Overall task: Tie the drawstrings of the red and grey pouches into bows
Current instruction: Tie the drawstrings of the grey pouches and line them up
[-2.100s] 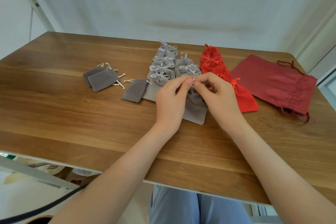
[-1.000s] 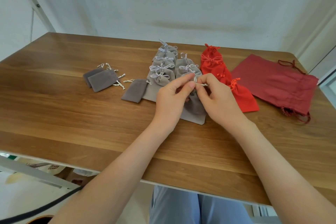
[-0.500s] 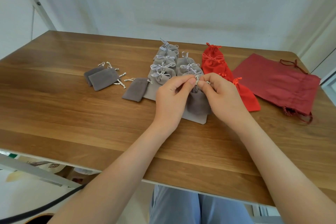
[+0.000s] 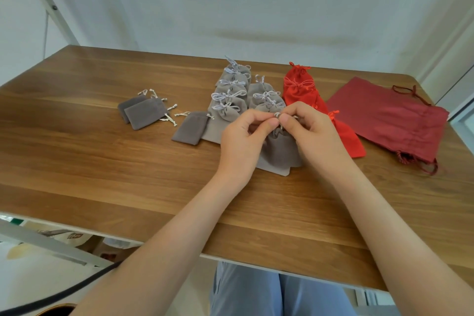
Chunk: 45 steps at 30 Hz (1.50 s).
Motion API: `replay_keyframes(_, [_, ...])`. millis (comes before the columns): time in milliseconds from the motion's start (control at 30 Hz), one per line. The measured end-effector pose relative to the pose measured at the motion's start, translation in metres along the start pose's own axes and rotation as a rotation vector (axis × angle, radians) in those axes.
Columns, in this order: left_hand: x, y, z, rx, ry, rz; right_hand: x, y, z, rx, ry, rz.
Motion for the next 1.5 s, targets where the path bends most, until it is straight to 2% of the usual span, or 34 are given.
replay_keyframes(233, [-0.009,-0.001,0.006,-0.065,0.049,-0.094,-0.004,0.001,0.000,0.031,0.163,-0.085])
replay_keyframes(433, [-0.021,0.001,0.025,-0.247,0.176,-0.227,-0.009,0.003,-0.001,0.074,0.261,-0.184])
replay_keyframes(633, [-0.009,0.004,0.027,-0.304,0.035,-0.125,-0.013,0.002,-0.004,0.108,0.309,-0.236])
replay_keyframes(900, [-0.015,-0.001,0.013,-0.149,0.144,-0.197,-0.015,0.002,-0.020,0.217,0.286,-0.197])
replay_keyframes(1033, [-0.017,-0.003,0.006,-0.081,0.248,-0.231,-0.016,0.003,-0.026,0.240,0.374,-0.210])
replay_keyframes(1300, [-0.016,-0.004,0.009,-0.088,0.473,-0.261,-0.010,-0.001,-0.019,0.136,0.710,-0.261])
replay_keyframes(1500, [-0.018,-0.005,0.012,-0.124,0.440,-0.269,-0.013,0.000,-0.011,0.083,0.844,-0.316])
Point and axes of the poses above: each hand's wrist, its own y-axis away from the middle knuckle, its own z-axis out of the palm, x = y × z, the point moved 10 cm from there along -y, towards the middle knuckle, and after that the axes turned 7 degrees about -y, right-handed, at the moved point
